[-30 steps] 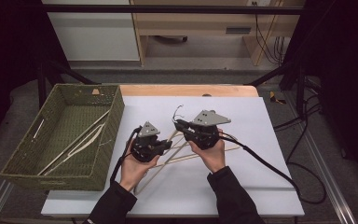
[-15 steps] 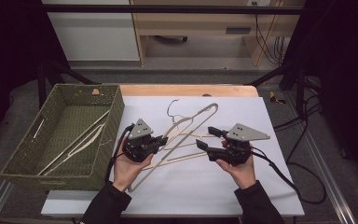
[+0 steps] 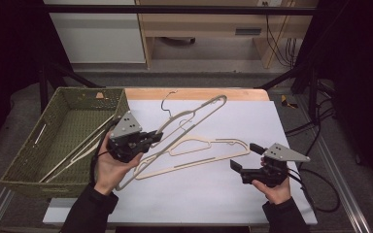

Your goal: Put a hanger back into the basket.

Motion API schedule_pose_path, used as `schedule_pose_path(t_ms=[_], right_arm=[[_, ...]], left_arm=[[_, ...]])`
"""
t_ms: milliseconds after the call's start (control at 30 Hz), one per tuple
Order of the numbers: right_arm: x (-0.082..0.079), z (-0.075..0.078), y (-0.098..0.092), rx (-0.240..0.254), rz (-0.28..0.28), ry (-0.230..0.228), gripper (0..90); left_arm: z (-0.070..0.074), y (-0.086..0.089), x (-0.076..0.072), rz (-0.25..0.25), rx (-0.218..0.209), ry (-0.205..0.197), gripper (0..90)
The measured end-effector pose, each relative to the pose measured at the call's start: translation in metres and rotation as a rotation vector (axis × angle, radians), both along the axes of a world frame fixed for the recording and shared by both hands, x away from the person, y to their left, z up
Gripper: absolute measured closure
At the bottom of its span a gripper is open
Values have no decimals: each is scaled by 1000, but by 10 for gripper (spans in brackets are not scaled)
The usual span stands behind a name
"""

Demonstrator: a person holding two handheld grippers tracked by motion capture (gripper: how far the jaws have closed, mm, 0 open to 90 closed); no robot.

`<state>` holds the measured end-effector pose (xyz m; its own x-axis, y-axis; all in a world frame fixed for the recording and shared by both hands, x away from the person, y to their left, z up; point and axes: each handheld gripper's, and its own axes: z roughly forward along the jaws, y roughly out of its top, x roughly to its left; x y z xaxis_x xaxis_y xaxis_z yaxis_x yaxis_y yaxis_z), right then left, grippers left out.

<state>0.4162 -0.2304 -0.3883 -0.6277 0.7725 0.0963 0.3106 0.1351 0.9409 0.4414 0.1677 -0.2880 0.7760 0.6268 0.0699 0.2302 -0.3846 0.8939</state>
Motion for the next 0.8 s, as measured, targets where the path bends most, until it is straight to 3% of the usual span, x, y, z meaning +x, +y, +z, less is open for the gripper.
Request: schedule_pose_path(t_ms=[367,567,800], right_arm=[[-11,-3,-20,2,-54,7,54],[-11,-5,-21,1,-57,12,52],[-10,-6,-19,-2,-51,17,50]], left_arm=[[33,44,1,64,79,-86,863],[39,76,7,91,77,-82,863],[33,110,17,140,101,-56,862]])
